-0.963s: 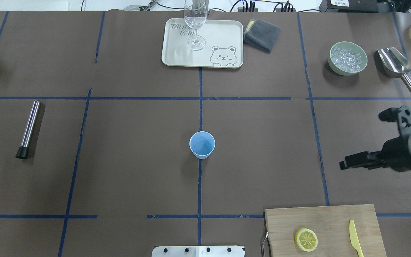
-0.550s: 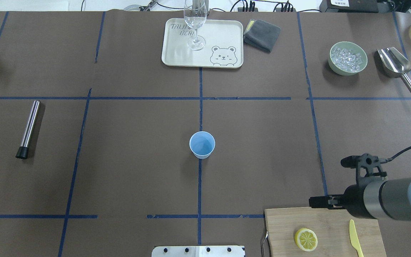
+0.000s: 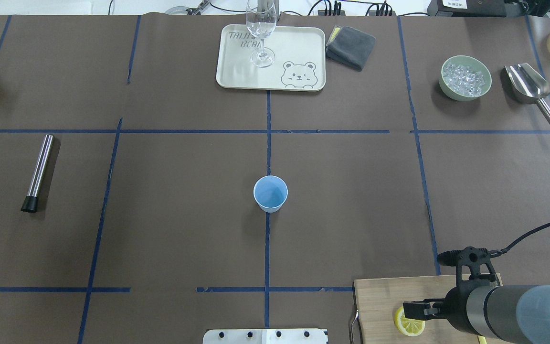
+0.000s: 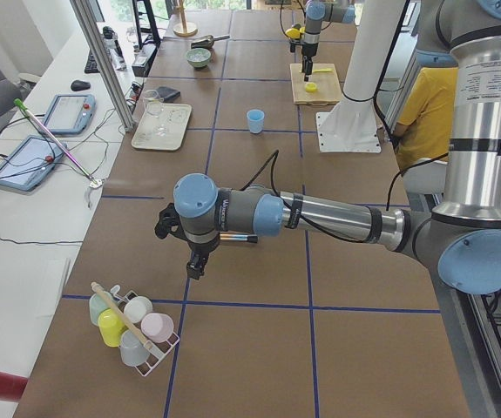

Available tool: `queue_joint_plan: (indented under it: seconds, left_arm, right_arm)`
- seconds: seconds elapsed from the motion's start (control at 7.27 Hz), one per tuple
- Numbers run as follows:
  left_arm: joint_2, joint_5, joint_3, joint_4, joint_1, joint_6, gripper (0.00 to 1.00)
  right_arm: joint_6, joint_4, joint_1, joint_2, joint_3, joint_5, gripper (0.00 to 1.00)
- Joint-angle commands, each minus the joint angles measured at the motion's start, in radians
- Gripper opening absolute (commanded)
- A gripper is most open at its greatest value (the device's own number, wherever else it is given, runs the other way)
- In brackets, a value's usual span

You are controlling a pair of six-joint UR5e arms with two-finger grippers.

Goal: Squeeze lemon into cup
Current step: 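Move the right gripper down over the lemon slices on the cutting board, then lower the right gripper and grasp one lemon slice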

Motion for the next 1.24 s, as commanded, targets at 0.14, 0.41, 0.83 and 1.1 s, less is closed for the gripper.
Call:
queue_joint_plan:
  seconds: [0.14, 0.41, 0.83, 1.1]
  left_arm:
    - [0.0, 0.0, -0.001, 0.0, 0.0, 0.0, 1.0]
    - [0.0, 0.0, -0.001, 0.0, 0.0, 0.0, 1.0]
    - [0.002, 0.0, -0.002, 0.0, 0.0, 0.002, 1.0]
    - [0.002, 0.0, -0.011, 0.0, 0.0, 0.002, 1.0]
  right_arm:
    - [0.0, -0.045, -0.079, 0.011, -0.003, -0.109, 1.0]
    - [0.0, -0.144, -0.109, 0.091, -0.007, -0.111, 1.0]
    - [0.0, -0.239, -0.096, 0.141, -0.006, -0.113, 1.0]
    - [0.0, -0.24, -0.095, 0.138, -0.021, -0.113, 1.0]
